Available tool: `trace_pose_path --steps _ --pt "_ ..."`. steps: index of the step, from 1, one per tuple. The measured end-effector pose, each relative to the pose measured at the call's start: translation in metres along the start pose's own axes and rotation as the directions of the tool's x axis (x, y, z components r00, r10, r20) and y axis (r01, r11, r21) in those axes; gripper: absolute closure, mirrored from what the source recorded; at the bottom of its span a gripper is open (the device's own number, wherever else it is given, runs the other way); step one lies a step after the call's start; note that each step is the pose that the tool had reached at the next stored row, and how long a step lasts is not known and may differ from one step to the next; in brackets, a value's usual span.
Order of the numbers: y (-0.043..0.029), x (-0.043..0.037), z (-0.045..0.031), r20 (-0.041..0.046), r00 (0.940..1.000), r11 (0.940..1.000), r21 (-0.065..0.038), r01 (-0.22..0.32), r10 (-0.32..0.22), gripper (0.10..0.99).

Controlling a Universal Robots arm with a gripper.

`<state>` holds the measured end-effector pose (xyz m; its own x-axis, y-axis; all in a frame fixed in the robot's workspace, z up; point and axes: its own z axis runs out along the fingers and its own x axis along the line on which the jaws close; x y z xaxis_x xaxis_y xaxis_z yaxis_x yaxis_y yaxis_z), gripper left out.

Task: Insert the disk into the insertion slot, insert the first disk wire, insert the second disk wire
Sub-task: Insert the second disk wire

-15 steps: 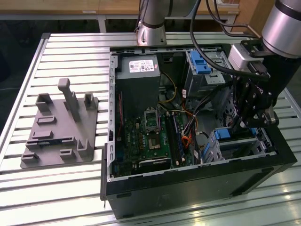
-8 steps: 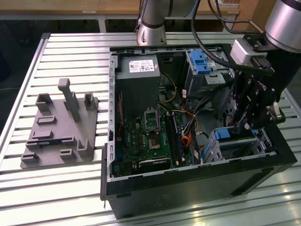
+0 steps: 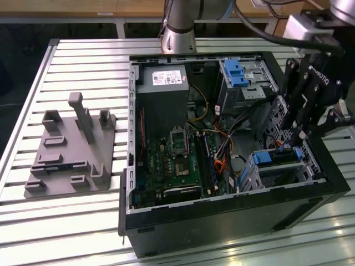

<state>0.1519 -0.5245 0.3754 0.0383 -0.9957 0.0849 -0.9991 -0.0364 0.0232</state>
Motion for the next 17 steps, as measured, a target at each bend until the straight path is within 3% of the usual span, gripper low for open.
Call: trace_pose_path --steps 8,15,17 --pt "0.0008 0.0031 -0.0361 0.0001 1.0 1.0 0.0 -0.002 0.002 0.686" --pt "0.0008 0.0032 -0.0376 0.0015 1.0 1.0 0.0 -0.002 0.002 0.702" --pt "0.0009 0.0032 -0.0376 0.0017 1.0 1.0 0.0 -0.002 0.002 0.831"
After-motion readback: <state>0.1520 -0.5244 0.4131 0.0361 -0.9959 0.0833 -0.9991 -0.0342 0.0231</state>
